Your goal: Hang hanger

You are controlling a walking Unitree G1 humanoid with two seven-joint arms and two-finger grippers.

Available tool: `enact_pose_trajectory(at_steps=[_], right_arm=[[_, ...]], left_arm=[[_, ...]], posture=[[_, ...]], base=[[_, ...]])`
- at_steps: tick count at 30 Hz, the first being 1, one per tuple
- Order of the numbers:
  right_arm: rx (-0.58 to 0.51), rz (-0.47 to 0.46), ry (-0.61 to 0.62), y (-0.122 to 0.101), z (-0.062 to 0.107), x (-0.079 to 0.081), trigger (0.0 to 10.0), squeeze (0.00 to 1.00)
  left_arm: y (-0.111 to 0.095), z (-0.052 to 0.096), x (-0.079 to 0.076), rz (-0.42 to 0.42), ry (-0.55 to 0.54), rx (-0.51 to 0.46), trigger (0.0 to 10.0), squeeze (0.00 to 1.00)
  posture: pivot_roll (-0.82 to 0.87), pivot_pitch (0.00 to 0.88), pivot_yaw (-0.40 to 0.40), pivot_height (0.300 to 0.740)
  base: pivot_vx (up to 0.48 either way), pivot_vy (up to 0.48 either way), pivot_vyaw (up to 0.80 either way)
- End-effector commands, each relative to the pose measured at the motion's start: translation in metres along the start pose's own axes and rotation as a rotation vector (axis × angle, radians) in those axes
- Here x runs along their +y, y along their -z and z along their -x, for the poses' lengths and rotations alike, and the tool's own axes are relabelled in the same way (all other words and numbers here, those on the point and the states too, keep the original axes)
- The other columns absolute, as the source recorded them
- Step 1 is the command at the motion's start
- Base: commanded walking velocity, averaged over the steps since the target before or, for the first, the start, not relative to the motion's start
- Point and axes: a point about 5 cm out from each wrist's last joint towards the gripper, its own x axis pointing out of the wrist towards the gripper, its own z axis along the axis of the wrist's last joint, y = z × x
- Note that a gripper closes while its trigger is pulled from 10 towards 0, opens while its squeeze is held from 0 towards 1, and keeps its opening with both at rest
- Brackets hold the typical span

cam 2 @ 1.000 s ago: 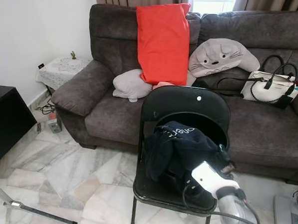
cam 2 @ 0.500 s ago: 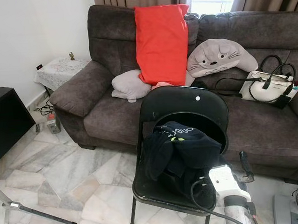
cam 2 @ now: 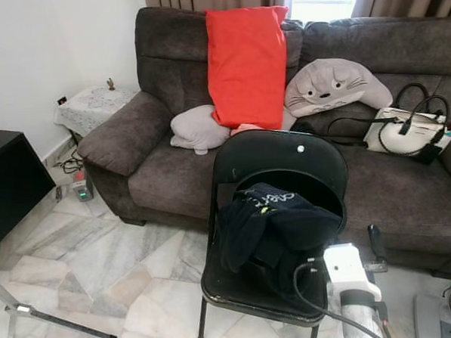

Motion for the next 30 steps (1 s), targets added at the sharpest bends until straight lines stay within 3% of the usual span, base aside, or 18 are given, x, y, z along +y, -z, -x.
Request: enact_pose_trajectory(at_steps=[1,11,19,22,24,28,30], right_arm=[[0.013,0.025,-0.032,0.003,0.0,0.004,10.0,0.0],[0.11,0.041,-0.032,0.017,-0.006,0.01,10.0,0.0],[-0.07,0.029,0.057,-0.008,-0.018,-0.001,10.0,0.0],[-0.24,0.109,0.078,-0.037,-0.033,-0.016,10.0,0.0],[-0.275,0.123,0.078,-0.043,-0.038,-0.019,10.0,0.0],[-0.168,0.114,-0.053,-0.027,-0.039,-0.006,10.0,0.0],[-0.051,0.157,-0.145,-0.004,-0.029,0.009,10.0,0.0]], left_arm=[[0.003,0.001,0.002,-0.015,0.002,0.012,10.0,0.0],[0.003,0.001,0.002,-0.017,0.003,0.01,10.0,0.0],[0.003,0.001,0.003,-0.022,0.005,0.009,10.0,0.0],[0.003,0.001,0.004,-0.023,0.003,0.008,10.0,0.0],[0.003,0.001,0.004,-0.024,0.003,0.009,10.0,0.0],[0.003,0.001,0.004,-0.025,0.004,0.009,10.0,0.0],[0.003,0.001,0.004,-0.025,0.005,0.007,10.0,0.0]], posture=[[0.04,0.003,0.03,0.74],[0.04,0.002,0.034,0.74],[0.05,0.006,0.036,0.74],[0.04,0.012,0.042,0.74],[0.03,0.01,0.042,0.74],[0.03,0.005,0.038,0.74],[0.04,0.006,0.036,0.74]], base=[[0.0,0.0,0.0],[0.0,0.0,0.0],[0.0,0.0,0.0],[0.0,0.0,0.0],[0.0,0.0,0.0],[0.0,0.0,0.0],[0.0,0.0,0.0]])
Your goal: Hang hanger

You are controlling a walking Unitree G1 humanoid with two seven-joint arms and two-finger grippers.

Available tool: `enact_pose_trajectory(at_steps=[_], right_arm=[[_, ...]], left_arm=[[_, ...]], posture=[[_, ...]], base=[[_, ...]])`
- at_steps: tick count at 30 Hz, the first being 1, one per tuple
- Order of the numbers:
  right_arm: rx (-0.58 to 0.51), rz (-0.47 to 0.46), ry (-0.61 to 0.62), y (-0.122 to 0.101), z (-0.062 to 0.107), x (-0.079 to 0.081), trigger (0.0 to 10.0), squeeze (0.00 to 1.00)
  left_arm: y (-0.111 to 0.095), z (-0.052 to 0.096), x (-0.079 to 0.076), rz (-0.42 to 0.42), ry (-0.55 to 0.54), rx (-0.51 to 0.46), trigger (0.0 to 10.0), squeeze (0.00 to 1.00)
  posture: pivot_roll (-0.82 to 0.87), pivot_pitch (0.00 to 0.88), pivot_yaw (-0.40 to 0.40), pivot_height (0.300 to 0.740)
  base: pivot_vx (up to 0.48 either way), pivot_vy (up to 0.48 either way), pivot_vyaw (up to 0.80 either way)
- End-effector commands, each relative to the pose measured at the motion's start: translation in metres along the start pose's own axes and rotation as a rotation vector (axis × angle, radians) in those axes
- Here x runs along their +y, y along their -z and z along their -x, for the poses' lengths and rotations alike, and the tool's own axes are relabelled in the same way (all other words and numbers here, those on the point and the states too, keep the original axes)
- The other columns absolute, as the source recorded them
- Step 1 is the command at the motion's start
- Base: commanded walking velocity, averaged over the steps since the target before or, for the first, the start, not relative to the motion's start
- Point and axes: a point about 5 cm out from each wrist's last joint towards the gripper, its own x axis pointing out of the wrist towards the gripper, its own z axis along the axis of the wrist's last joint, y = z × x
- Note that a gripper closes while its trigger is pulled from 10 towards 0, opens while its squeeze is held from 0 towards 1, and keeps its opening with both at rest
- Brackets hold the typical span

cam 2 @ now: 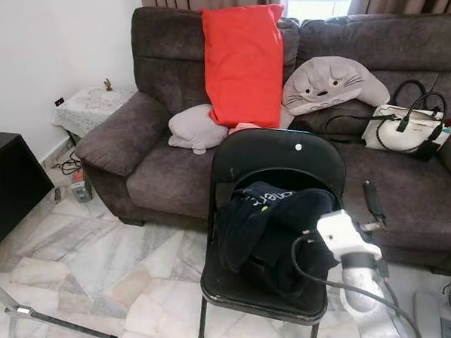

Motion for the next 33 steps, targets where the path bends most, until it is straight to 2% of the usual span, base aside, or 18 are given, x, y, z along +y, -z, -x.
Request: enact_pose_trajectory(at_steps=[1,2,4,5,6,8,10,11,13,16,18,19,20,23,26,28,31,33], right_arm=[[0.107,0.019,-0.088,0.02,0.017,0.02,10.0,0.0],[0.126,0.003,-0.078,0.024,0.024,0.025,10.0,0.0],[0.147,-0.003,-0.061,0.025,0.028,0.027,10.0,0.0],[0.209,-0.031,-0.054,0.032,0.031,0.032,10.0,0.0],[0.209,-0.031,-0.054,0.032,0.031,0.032,10.0,0.0],[0.264,-0.075,-0.051,0.037,0.033,0.036,10.0,0.0],[0.263,-0.135,-0.015,0.034,0.028,0.034,10.0,0.0],[0.122,-0.119,0.111,0.015,0.016,0.014,10.0,0.0],[-0.029,-0.089,0.245,-0.008,0.006,-0.008,10.0,0.0],[-0.11,-0.06,0.313,-0.022,0.001,-0.023,10.0,0.0],[-0.056,-0.048,0.222,-0.014,-0.001,-0.013,10.0,0.0],[0.027,-0.06,0.155,0.0,0.005,0.0,10.0,0.0],[0.027,-0.06,0.155,0.0,0.005,0.0,10.0,0.0],[0.198,-0.119,0.037,0.025,0.021,0.025,10.0,0.0],[0.225,-0.111,-0.027,0.026,0.025,0.035,10.0,0.0],[0.204,-0.107,-0.031,0.022,0.023,0.036,10.0,0.0],[0.111,-0.121,0.059,0.007,0.009,0.02,10.0,0.0],[0.103,-0.112,0.056,0.003,0.003,0.019,10.0,0.0]], left_arm=[[0.004,0.001,0.002,-0.013,0.004,0.011,10.0,0.0],[0.003,0.001,0.002,-0.013,0.005,0.01,10.0,0.0],[0.003,0.001,0.002,-0.014,0.004,0.01,10.0,0.0],[0.003,0.001,0.002,-0.016,0.004,0.011,10.0,0.0],[0.003,0.001,0.002,-0.016,0.004,0.011,10.0,0.0],[0.003,0.001,0.002,-0.02,0.005,0.012,10.0,0.0],[0.003,0.001,0.002,-0.018,0.005,0.011,10.0,0.0],[0.003,0.001,0.002,-0.016,0.002,0.009,10.0,0.0],[0.003,0.001,0.003,-0.015,0.0,0.008,10.0,0.0],[0.003,0.001,0.003,-0.015,-0.001,0.008,10.0,0.0],[0.004,0.001,0.003,-0.016,0.0,0.01,10.0,0.0],[0.004,0.001,0.002,-0.02,0.003,0.01,10.0,0.0],[0.004,0.001,0.002,-0.02,0.003,0.01,10.0,0.0],[0.003,0.001,0.002,-0.017,0.004,0.008,10.0,0.0],[0.003,0.001,0.002,-0.02,0.006,0.009,10.0,0.0],[0.003,0.001,0.002,-0.024,0.009,0.012,10.0,0.0],[0.003,0.001,0.002,-0.028,0.015,0.011,10.0,0.0],[0.003,0.001,0.002,-0.029,0.014,0.01,10.0,0.0]], posture=[[0.04,0.007,0.037,0.74],[0.04,0.007,0.037,0.74],[0.04,0.011,0.042,0.74],[0.03,0.011,0.045,0.74],[0.03,0.011,0.045,0.74],[0.04,0.008,0.045,0.74],[0.05,0.011,0.044,0.74],[0.05,0.013,0.042,0.74],[0.05,0.013,0.042,0.74],[0.04,0.01,0.044,0.74],[0.04,0.01,0.045,0.74],[0.04,0.008,0.042,0.74],[0.04,0.008,0.042,0.74],[0.05,0.012,0.041,0.74],[0.04,0.015,0.043,0.74],[0.04,0.015,0.043,0.74],[0.04,0.01,0.043,0.74],[0.04,0.01,0.04,0.74]], base=[[0.0,0.0,0.0],[0.0,0.0,0.0],[0.0,0.0,0.0],[0.0,0.0,0.0],[0.0,0.0,0.0],[0.0,0.0,0.0],[0.0,0.0,0.0],[0.0,0.0,0.0],[0.0,0.0,0.0],[0.0,0.0,0.0],[0.0,0.0,0.0],[0.0,0.0,0.0],[0.0,0.0,0.0],[0.0,0.0,0.0],[0.0,0.0,0.0],[0.0,0.0,0.0],[0.0,0.0,0.0],[0.0,0.0,0.0]])
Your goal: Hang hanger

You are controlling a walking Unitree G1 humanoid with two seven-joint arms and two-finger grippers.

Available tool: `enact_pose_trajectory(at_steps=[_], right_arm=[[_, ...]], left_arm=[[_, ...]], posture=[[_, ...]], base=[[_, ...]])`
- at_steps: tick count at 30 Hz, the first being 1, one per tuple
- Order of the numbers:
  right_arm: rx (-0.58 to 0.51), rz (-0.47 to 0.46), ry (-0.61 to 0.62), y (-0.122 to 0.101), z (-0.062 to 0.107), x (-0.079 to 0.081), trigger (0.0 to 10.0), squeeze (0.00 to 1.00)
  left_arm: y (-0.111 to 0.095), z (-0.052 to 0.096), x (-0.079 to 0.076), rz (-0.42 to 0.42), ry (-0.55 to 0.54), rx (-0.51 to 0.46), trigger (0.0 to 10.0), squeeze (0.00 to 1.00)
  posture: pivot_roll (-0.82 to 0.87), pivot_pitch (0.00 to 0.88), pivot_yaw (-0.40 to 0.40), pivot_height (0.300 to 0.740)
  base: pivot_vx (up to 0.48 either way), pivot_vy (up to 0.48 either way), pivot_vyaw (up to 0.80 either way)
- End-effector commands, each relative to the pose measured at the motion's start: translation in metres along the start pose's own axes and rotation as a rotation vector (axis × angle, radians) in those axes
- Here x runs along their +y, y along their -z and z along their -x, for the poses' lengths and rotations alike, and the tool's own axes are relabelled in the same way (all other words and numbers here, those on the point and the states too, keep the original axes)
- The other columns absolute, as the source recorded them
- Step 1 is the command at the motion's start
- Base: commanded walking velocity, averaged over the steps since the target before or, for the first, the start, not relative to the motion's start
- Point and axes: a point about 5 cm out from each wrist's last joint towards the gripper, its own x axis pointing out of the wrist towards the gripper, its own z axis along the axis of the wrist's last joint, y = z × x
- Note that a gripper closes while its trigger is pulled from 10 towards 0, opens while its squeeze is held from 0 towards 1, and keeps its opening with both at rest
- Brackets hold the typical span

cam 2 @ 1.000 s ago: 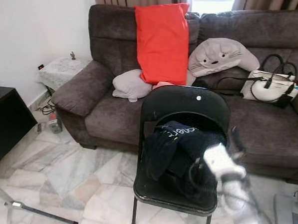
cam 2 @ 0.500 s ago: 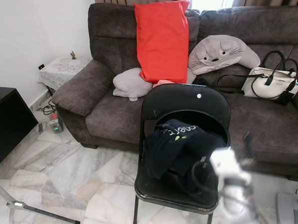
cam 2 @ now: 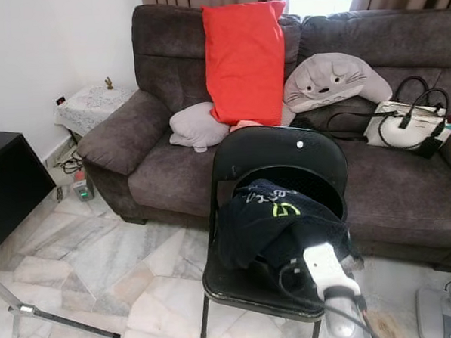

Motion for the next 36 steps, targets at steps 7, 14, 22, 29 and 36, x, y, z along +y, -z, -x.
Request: enact_pose_trajectory(at_steps=[7,14,22,29,36], right_arm=[[0.041,0.065,0.092,0.0,-0.01,-0.014,10.0,0.0],[0.039,0.036,0.021,0.003,-0.008,-0.011,10.0,0.0],[-0.03,0.106,0.008,-0.007,-0.007,-0.005,10.0,0.0],[-0.082,0.119,-0.04,-0.017,-0.012,-0.002,10.0,0.0],[0.008,0.145,-0.01,-0.01,-0.019,-0.003,10.0,0.0]], left_arm=[[0.003,0.001,0.002,-0.02,0.002,0.012,10.0,0.0],[0.004,0.001,0.002,-0.028,0.006,0.013,10.0,0.0],[0.001,0.001,0.004,-0.063,-0.009,-0.002,10.0,0.0],[-0.003,0.001,0.012,-0.168,-0.148,-0.03,10.0,0.0],[-0.085,0.02,0.067,-0.167,-0.229,-0.469,10.0,0.0]], posture=[[0.05,0.013,0.043,0.74],[0.04,0.01,0.042,0.74],[0.04,0.008,0.047,0.74],[0.06,0.009,0.046,0.74],[0.06,0.002,0.05,0.74]], base=[[0.0,0.0,0.0],[0.0,0.0,0.0],[0.0,0.0,0.0],[0.0,0.0,0.0],[0.0,0.0,0.0]])
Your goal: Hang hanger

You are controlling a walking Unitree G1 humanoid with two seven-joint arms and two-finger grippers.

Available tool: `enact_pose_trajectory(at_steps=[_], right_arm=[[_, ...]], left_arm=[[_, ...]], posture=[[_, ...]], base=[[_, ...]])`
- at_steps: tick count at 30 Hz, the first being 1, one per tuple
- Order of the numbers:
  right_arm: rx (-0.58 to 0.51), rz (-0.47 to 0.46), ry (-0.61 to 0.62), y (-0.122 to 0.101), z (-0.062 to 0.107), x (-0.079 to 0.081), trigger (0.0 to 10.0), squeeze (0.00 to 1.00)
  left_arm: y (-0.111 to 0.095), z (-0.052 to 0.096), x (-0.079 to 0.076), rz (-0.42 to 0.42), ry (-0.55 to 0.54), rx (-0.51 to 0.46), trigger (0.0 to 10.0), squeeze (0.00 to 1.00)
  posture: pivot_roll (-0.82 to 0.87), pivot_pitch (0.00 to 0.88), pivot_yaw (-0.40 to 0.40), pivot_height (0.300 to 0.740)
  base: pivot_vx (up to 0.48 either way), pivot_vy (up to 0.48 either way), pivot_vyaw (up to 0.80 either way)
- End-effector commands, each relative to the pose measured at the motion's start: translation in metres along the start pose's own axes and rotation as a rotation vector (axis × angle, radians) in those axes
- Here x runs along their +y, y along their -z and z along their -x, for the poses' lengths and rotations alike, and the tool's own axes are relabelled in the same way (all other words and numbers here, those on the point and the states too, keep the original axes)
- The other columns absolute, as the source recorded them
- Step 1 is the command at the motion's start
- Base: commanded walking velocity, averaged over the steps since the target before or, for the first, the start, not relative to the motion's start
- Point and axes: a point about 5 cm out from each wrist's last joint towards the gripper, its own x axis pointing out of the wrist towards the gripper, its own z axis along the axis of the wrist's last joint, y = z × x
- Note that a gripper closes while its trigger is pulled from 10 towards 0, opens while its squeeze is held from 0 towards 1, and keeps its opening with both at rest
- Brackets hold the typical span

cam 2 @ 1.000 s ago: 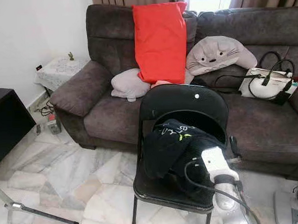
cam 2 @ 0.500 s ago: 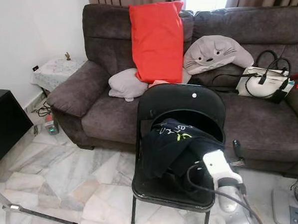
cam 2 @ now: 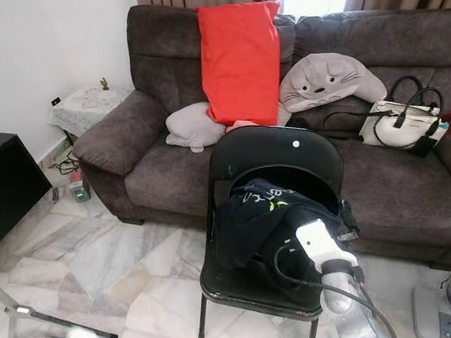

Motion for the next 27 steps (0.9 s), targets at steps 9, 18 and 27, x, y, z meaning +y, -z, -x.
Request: enact_pose_trajectory(at_steps=[9,18,27], right_arm=[[0.183,0.065,-0.023,0.03,0.004,-0.005,10.0,0.0],[0.291,0.132,-0.006,0.06,0.02,-0.017,10.0,0.0],[0.212,0.192,0.003,0.056,0.012,-0.033,10.0,0.0]], left_arm=[[-0.065,-0.014,-0.031,0.01,0.078,-0.256,10.0,0.0],[-0.098,-0.012,-0.033,0.014,0.091,-0.386,10.0,0.0],[-0.11,-0.009,-0.04,-0.001,0.11,-0.431,10.0,0.0]], posture=[[0.04,0.006,0.046,0.74],[0.04,0.006,0.052,0.74],[0.03,0.0,0.055,0.74]], base=[[0.0,0.0,0.0],[0.0,0.0,0.0],[0.0,0.0,0.0]])
